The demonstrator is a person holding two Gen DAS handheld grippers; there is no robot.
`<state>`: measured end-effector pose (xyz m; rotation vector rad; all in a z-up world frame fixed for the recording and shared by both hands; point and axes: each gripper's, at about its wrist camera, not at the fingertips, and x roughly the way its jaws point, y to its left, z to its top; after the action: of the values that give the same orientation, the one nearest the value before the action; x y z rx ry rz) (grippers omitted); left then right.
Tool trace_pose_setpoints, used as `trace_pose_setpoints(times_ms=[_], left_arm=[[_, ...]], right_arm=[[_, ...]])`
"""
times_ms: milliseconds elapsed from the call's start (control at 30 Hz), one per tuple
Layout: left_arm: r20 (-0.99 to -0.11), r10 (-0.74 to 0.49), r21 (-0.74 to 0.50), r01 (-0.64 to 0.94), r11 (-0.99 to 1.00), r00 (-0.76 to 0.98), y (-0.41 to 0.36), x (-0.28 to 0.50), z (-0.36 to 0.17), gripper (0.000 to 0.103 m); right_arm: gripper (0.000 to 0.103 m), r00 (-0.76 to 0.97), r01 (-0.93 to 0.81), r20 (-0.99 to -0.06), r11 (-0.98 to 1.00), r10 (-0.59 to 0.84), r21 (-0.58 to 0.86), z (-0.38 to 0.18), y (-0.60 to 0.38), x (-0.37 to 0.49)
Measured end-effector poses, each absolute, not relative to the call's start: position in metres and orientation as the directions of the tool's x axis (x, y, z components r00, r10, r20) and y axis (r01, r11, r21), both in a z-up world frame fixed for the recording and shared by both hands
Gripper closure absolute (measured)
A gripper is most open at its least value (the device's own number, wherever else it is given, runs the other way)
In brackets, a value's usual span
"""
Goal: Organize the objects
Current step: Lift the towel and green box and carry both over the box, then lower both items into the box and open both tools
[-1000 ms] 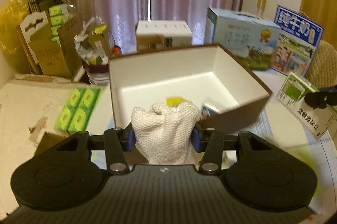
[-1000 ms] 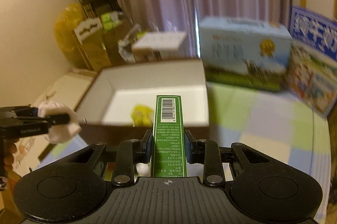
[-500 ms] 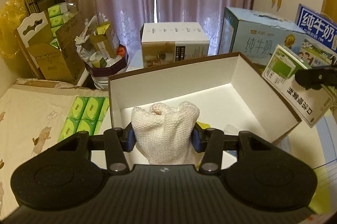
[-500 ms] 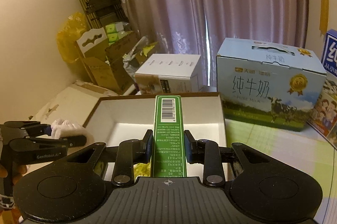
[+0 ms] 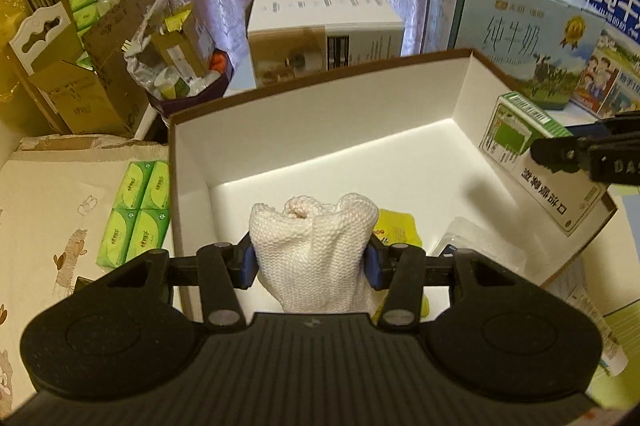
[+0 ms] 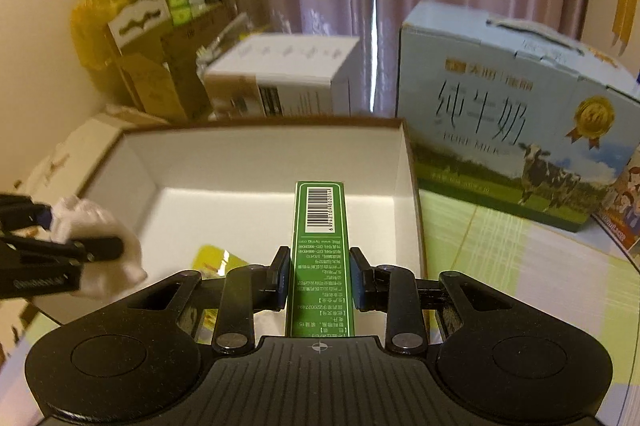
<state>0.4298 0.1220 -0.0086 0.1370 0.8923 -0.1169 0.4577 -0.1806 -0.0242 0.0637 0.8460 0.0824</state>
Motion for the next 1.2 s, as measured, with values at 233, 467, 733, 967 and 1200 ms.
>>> trace_pose_setpoints(times_ms=[233, 467, 733, 967, 1200], left_arm=[[-0.801, -0.044, 0.073, 0.170, 0.983, 0.597, 0.120, 0.439, -0.024, 0.058], [-0.811, -0.034, 0.084, 0.175, 0.981, 0.583, 0.118, 0.445, -0.032, 0.058], [-0.826, -0.030, 0.091, 0.185, 0.978, 0.563, 0.115, 0.447, -0.040, 0.057], [-0.831, -0.024, 0.096, 0.185, 0.978, 0.556, 0.114, 0.448, -0.044, 0.055], [-0.825, -0.014, 0.111, 0.185, 0.976, 0.565, 0.113, 0.449, -0.042, 0.033]], right_arm=[[0.076, 0.628, -0.058, -0.773, 0.996, 0.088, 0.066, -0.048, -0.177, 0.466], [0.076, 0.626, -0.051, -0.773, 0.995, 0.102, 0.089, -0.055, -0.177, 0.468], [0.075, 0.633, -0.020, -0.766, 0.992, 0.112, 0.128, -0.047, -0.182, 0.465], [0.075, 0.636, -0.013, -0.763, 0.990, 0.118, 0.142, -0.046, -0.189, 0.455], [0.071, 0.657, -0.002, -0.745, 0.988, 0.119, 0.156, -0.042, -0.192, 0.445]])
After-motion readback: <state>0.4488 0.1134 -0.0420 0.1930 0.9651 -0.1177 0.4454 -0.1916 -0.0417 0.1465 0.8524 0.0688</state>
